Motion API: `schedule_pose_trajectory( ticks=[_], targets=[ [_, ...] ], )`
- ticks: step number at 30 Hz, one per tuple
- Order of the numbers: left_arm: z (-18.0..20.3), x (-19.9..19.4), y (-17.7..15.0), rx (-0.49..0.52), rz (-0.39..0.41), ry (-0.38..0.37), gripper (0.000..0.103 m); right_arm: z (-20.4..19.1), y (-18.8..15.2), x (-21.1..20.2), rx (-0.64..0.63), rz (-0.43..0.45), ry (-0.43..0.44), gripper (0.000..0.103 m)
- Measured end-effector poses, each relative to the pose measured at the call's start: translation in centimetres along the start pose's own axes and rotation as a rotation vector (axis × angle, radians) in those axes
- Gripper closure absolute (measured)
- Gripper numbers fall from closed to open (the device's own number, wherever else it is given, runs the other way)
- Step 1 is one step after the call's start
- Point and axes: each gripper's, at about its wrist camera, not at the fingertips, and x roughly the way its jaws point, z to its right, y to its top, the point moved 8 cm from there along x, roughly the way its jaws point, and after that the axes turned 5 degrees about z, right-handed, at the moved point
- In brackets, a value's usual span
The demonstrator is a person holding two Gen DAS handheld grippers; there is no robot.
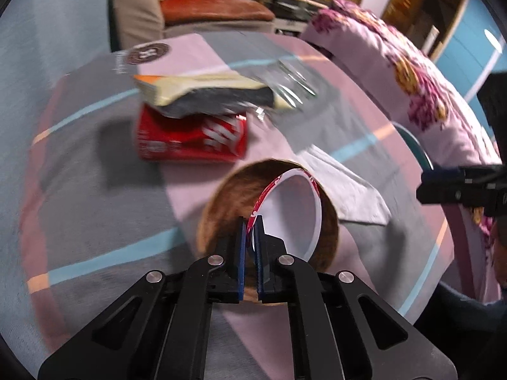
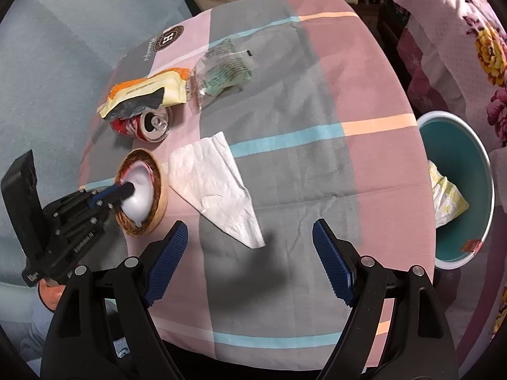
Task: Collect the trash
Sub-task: 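Grasp the white red-rimmed paper bowl with the left tool while the right tool grasps the wooden bowl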
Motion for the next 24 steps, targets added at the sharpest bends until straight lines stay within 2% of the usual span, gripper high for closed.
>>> schedule_pose_trajectory(
  ticks=[6,10,15,19,20,21,22,23,24],
  targets=[
    [-3.0,-2.9,0.7,-0.036,0.066,0.059,0.098,-2.1,0.6,0.9,-0.023,-0.005,0.030,0.026],
    [-5.7,-3.7,0.5,-0.076,0.076,0.091,0.097,-4.8,1.2,2.4,-0.060,-0.011,0.074,0.026],
    [-7.7,-3.7,-0.4,-0.112,0.067,0.099,0.097,-7.7,1.8,5.0,-0.108,-0.038,0.117,0.045],
    [-8.4,-3.8,-0.6,-0.128,0.067,0.101,0.098,-8.8,2.4,6.8,-0.116,-0.051,0.133,0.051],
    [-8.5,-3.8,-0.6,-0.130,0.068,0.103,0.098,-8.9,2.4,7.1,-0.116,-0.055,0.137,0.056],
    [-8.5,-3.9,-0.6,-0.131,0.070,0.104,0.098,-9.1,2.4,7.5,-0.116,-0.064,0.147,0.068],
    [-8.5,-3.9,-0.6,-0.131,0.071,0.105,0.097,-9.3,2.3,7.7,-0.116,-0.071,0.153,0.076],
    [-8.4,-3.9,-0.6,-0.131,0.071,0.105,0.097,-9.4,2.1,8.1,-0.119,-0.083,0.154,0.089],
    [-8.3,-3.9,-0.5,-0.132,0.072,0.105,0.097,-9.5,2.0,8.2,-0.125,-0.090,0.154,0.097]
  ],
)
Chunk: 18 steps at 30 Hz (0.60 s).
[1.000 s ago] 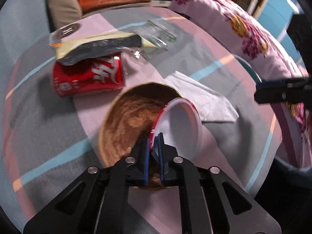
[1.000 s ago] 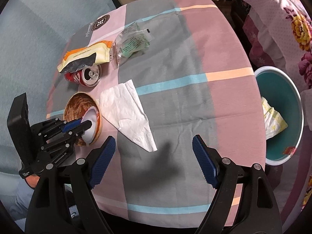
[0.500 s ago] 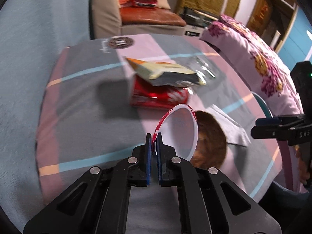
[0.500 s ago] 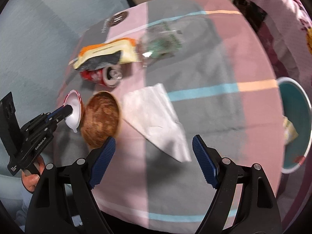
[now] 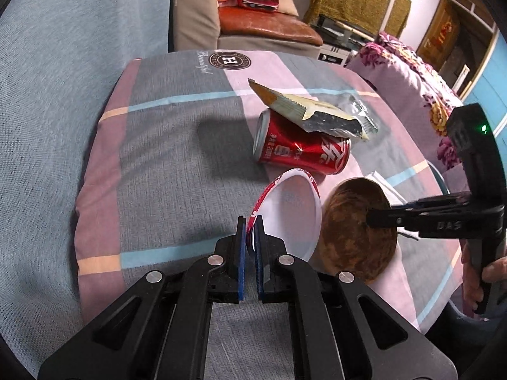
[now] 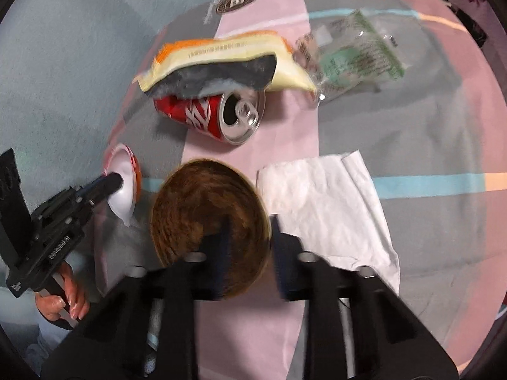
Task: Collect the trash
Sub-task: 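Grasp the white red-rimmed paper bowl with the left tool while the right tool grasps the wooden bowl, then carry both bowls over the wastebasket and open both tools to drop them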
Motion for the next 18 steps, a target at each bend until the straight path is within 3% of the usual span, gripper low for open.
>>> schedule_pose_trajectory(
  ticks=[10,18],
  targets=[
    [3.5,-0.1,0.8,0.038,0.012,-0.036,0.097,2.5,0.1,-5.8,0.021,0.143,-0.081,0.097],
    [10.4,0.1,2.1,0.121,0.024,-0.093,0.097,8.4,-0.2,-12.7,0.090,0.276,-0.171,0.097]
  ],
)
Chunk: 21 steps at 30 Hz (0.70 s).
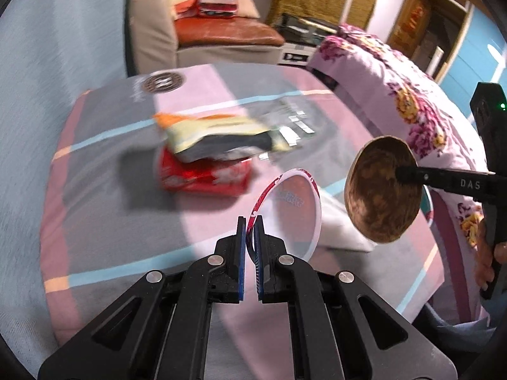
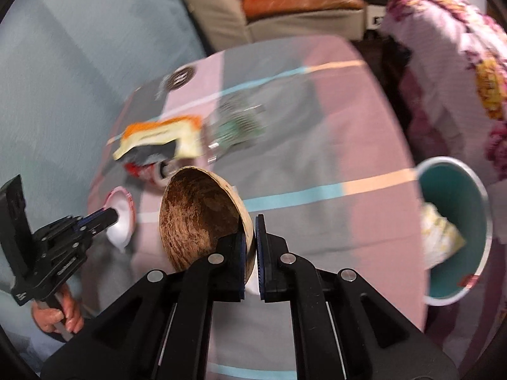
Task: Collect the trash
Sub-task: 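Carry both bowls over the wastebasket and open both tools to drop them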
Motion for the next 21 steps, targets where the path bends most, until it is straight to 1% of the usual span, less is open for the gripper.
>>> schedule_pose_trajectory(
  ticks=[3,9,12,15,16,18,21],
  targets=[
    [2.6,0.5,0.8,0.032,0.000,-0.022,0.097,3.1,0.2,-1.8,0.047,0.040,-0.030,0.097],
    [9.1,2.6,2.5,0.114,-0.017,-0.073,0.097,9.6,-0.3,-5.2,0.150,0.102,-0.056,0.097],
    [13.2,3.9,3.4,0.171,-0.025,-0.104,0.097,12.8,-0.6,-6.8,0.191,0.136,-0.078,0.097],
    [16.6,5.0,3.9,0.222,-0.035,-0.126,0.097,15.7,-1.0,-8.3,0.233,0.166,-0.098,0.097],
    [18.3,5.6,4.1,0.248,-0.040,-0.136,0.097,16.9,-1.2,-8.9,0.254,0.178,-0.106,0.097],
    [20.5,6.4,4.2,0.279,-0.051,-0.151,0.097,19.6,-1.8,-10.0,0.297,0.200,-0.126,0.097],
    [23.3,7.5,4.3,0.307,-0.066,-0.169,0.097,22.1,-2.5,-10.8,0.333,0.212,-0.144,0.097]
  ],
)
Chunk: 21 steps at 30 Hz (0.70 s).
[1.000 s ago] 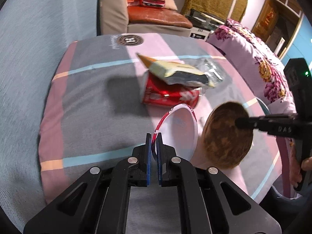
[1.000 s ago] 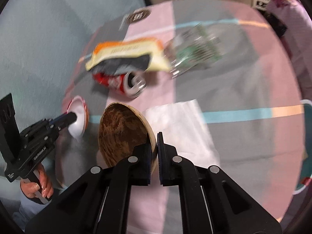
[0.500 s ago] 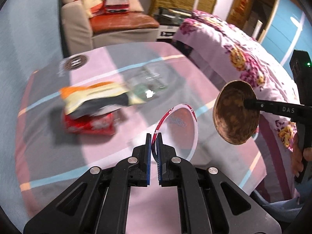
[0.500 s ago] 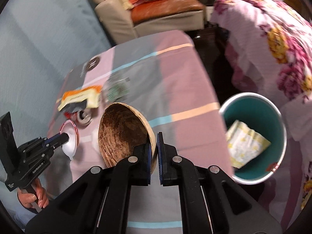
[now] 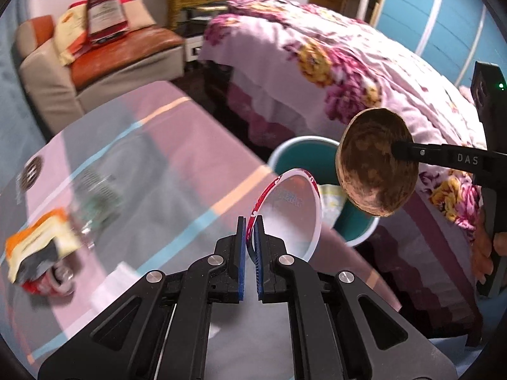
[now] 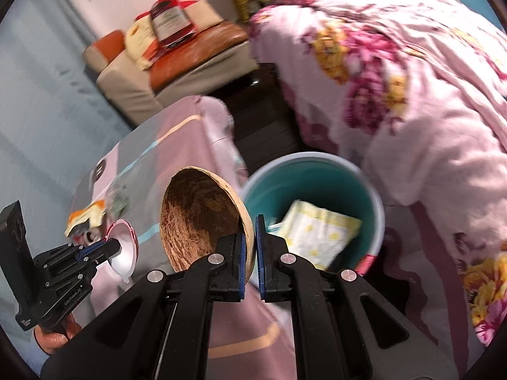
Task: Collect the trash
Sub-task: 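Carry both bowls over the wastebasket and open both tools to drop them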
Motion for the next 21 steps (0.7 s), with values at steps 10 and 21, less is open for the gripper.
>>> schedule_pose_trajectory(
  ticks=[10,21],
  targets=[
    [6.2,5.3,1.8,0.066,-0.070,-0.036,0.097,6.7,0.4,-0.2,0.074,0.015,-0.047,0.097],
    [7.6,9.2,2.2,0.065,-0.128,-0.047,0.097,9.8,0.6,1.2,0.103,-0.002,-0.083,0.097]
  ],
)
